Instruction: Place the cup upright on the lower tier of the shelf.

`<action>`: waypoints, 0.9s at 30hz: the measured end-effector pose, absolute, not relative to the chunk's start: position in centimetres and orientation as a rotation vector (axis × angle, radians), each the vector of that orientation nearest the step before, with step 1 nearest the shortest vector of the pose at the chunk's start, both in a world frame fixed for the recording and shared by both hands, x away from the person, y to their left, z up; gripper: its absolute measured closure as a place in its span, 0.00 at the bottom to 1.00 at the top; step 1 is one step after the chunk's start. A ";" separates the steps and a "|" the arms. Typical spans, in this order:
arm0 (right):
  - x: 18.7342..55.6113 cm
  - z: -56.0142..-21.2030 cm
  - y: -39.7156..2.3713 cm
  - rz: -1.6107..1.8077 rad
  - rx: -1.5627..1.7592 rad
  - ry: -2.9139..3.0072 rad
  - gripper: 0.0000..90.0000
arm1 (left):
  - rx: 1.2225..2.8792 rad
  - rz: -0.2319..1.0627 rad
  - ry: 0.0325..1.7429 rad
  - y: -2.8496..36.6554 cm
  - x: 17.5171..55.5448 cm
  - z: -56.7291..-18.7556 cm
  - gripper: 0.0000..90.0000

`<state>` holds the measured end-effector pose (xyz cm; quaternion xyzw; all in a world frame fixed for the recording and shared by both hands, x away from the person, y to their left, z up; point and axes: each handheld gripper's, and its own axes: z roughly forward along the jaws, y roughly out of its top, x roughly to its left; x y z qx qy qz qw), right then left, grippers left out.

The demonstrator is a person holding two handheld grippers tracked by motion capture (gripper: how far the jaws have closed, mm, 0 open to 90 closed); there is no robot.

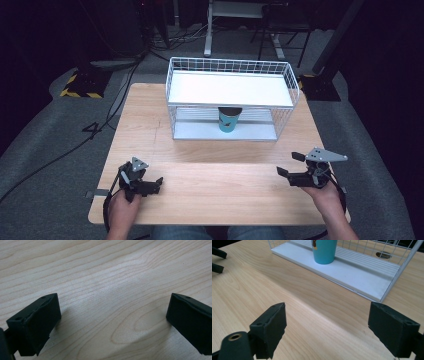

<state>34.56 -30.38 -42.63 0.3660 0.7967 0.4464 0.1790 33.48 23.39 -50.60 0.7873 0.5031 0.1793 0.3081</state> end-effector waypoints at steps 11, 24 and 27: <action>33.8 -46.9 -31.8 1.210 1.078 2.239 0.18 | 2.082 0.474 1.330 23.4 33.5 -50.6 0.00; 34.0 -49.6 -30.9 1.078 1.083 2.321 0.18 | 2.086 0.474 1.327 23.4 33.5 -50.6 0.00; 34.0 -49.8 -30.7 1.061 1.072 2.336 0.18 | 2.085 0.474 1.327 23.4 33.5 -50.6 0.00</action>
